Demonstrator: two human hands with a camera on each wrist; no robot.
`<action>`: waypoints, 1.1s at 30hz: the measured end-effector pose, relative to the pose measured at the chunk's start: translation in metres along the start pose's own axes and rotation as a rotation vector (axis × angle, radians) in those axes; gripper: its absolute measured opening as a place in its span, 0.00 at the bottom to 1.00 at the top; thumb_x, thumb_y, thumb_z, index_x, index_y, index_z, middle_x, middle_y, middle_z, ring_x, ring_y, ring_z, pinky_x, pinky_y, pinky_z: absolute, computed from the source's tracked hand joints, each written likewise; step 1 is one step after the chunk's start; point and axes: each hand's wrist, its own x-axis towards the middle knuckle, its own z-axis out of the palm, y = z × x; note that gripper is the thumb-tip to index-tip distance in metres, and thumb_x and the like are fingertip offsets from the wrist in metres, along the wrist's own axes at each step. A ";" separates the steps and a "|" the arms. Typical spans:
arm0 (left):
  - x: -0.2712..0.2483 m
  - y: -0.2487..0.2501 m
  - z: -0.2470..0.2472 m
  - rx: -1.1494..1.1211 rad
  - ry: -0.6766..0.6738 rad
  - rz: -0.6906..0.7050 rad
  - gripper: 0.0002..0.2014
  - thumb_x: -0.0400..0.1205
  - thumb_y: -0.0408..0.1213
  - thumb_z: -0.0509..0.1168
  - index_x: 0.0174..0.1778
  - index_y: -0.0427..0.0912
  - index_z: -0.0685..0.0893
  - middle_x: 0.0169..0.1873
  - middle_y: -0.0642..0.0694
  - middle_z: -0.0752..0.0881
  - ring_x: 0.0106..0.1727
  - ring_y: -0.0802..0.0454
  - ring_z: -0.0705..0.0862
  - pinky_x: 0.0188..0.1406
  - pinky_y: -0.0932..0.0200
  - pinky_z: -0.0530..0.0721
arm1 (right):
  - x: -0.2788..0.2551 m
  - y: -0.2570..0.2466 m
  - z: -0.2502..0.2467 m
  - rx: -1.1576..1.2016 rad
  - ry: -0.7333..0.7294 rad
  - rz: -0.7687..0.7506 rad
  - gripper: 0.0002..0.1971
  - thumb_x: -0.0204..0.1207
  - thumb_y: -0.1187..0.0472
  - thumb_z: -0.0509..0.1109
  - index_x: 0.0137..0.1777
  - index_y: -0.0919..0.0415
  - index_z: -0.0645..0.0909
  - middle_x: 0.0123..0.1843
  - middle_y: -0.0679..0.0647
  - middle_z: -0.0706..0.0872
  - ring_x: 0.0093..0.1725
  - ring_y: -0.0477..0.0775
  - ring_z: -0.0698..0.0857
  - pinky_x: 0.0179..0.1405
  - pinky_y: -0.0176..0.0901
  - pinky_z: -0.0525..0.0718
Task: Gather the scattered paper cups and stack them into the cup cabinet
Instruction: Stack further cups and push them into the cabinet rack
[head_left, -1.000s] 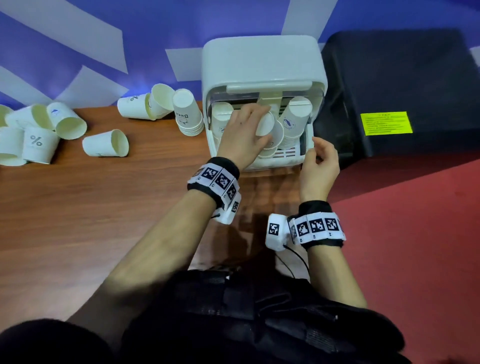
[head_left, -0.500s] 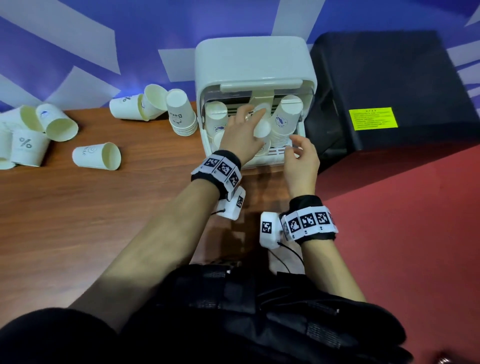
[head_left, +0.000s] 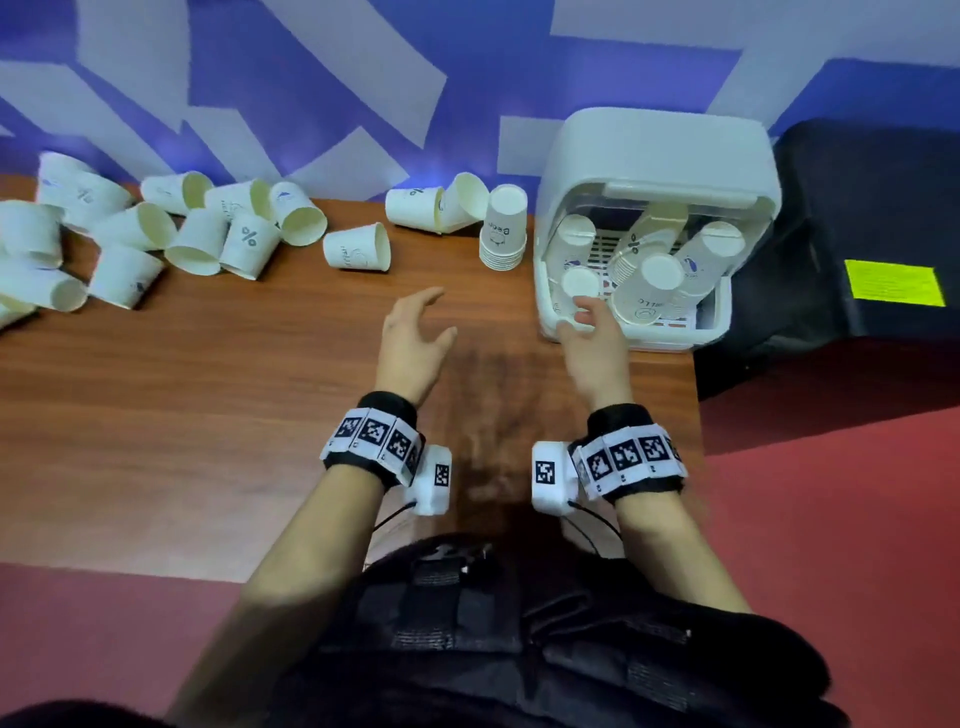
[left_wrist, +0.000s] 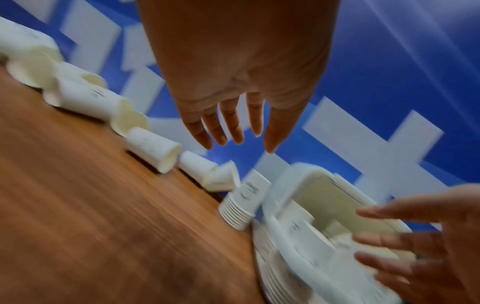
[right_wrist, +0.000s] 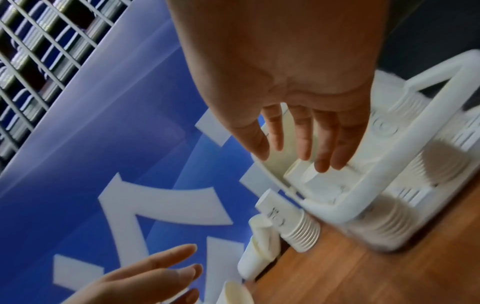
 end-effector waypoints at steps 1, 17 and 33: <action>0.001 -0.007 -0.013 -0.006 0.027 -0.014 0.24 0.77 0.34 0.71 0.69 0.50 0.78 0.65 0.50 0.79 0.66 0.50 0.76 0.68 0.43 0.76 | -0.004 -0.005 0.013 -0.013 -0.041 -0.011 0.19 0.82 0.60 0.64 0.72 0.56 0.72 0.66 0.52 0.77 0.56 0.49 0.78 0.56 0.37 0.72; 0.037 -0.099 -0.211 -0.009 0.025 -0.057 0.20 0.79 0.32 0.68 0.67 0.46 0.79 0.60 0.49 0.83 0.62 0.53 0.79 0.65 0.51 0.77 | -0.055 -0.086 0.233 -0.121 -0.205 -0.035 0.19 0.82 0.59 0.65 0.72 0.56 0.74 0.70 0.55 0.78 0.67 0.52 0.78 0.69 0.45 0.75; 0.129 -0.160 -0.238 -0.043 -0.021 -0.190 0.22 0.78 0.33 0.69 0.69 0.43 0.78 0.65 0.44 0.80 0.66 0.47 0.77 0.69 0.46 0.76 | 0.004 -0.120 0.316 -0.275 -0.113 -0.015 0.20 0.81 0.60 0.66 0.73 0.58 0.74 0.72 0.57 0.76 0.71 0.56 0.75 0.74 0.52 0.72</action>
